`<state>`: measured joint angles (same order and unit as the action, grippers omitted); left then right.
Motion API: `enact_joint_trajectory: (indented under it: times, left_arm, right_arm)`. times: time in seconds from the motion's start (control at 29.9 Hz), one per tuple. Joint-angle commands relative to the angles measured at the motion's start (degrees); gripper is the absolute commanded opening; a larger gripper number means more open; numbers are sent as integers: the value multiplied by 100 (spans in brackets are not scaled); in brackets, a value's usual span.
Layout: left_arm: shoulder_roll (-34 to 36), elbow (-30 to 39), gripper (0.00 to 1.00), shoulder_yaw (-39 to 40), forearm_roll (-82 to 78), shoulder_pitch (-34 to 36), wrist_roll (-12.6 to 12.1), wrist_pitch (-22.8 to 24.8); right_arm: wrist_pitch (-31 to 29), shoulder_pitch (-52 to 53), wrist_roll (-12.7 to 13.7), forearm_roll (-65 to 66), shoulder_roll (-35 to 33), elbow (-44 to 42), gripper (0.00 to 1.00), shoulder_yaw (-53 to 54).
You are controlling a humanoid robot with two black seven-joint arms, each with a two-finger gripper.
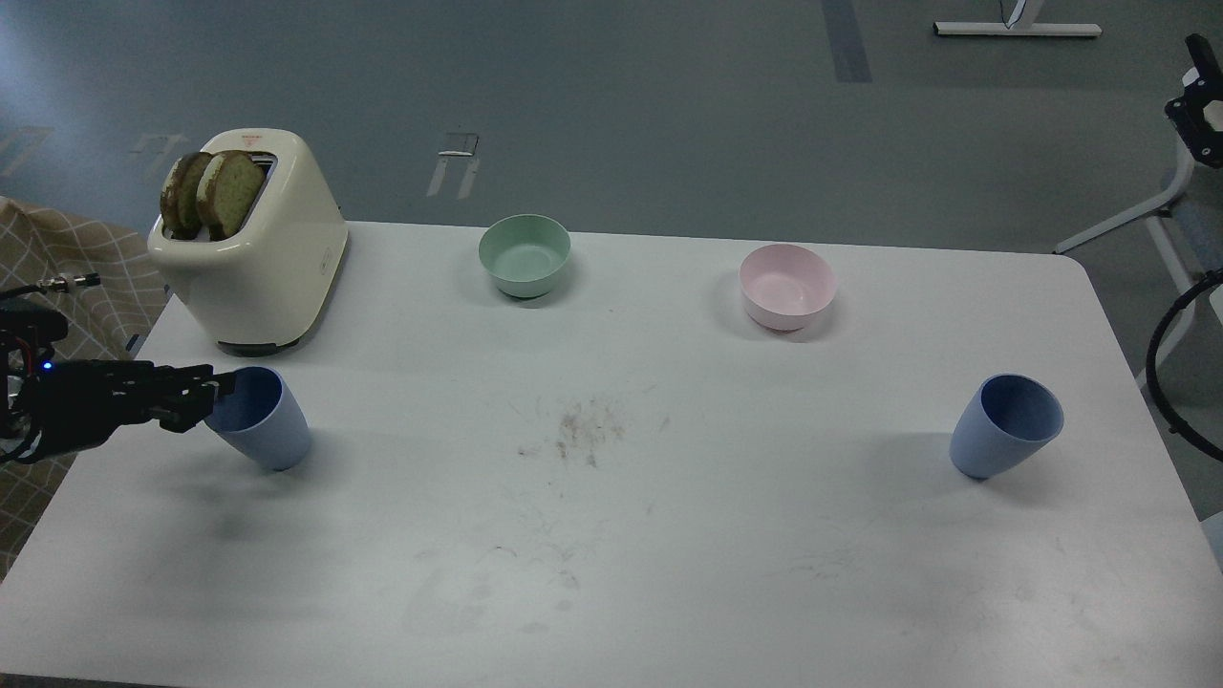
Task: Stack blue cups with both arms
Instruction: 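Close the left gripper around the blue cup's rim, then lift the blue cup and carry it to the table center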
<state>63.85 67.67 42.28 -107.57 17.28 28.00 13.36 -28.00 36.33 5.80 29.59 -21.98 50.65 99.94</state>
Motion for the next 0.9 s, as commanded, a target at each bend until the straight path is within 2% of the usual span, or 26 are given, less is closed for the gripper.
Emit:
enact_joint_trajectory:
  times: [0.0,0.33,0.47,0.57,0.6,0.73,0.87]
  left_arm:
    - [4,0,0,-9,-1,-5,0,18]
    - [48,193,0,18,-1,170,0,9]
    - [355,930,0,9,-27,811,0,97]
    - [321,1212,0,9,-273,1215,0,228]
    - [234,1274,0,9,-387,1330,0,272]
    - [-1056,1380,0,-201,-1448,2102,0,859]
    - [-1823,1345,0,-667,-1636,2745,0,1388]
  right_arm:
    - [0,-47,0,3,1,-3,100,-1]
    - [0,-56,0,3,-16,6,100,8]
    - [0,-73,0,-6,-43,15,100,69]
    - [0,-117,9,3,-113,15,100,166]
    - [0,-135,9,3,-122,15,100,184]
    - [0,-266,9,-6,-192,24,100,316]
    - [0,-398,9,3,-262,103,100,368]
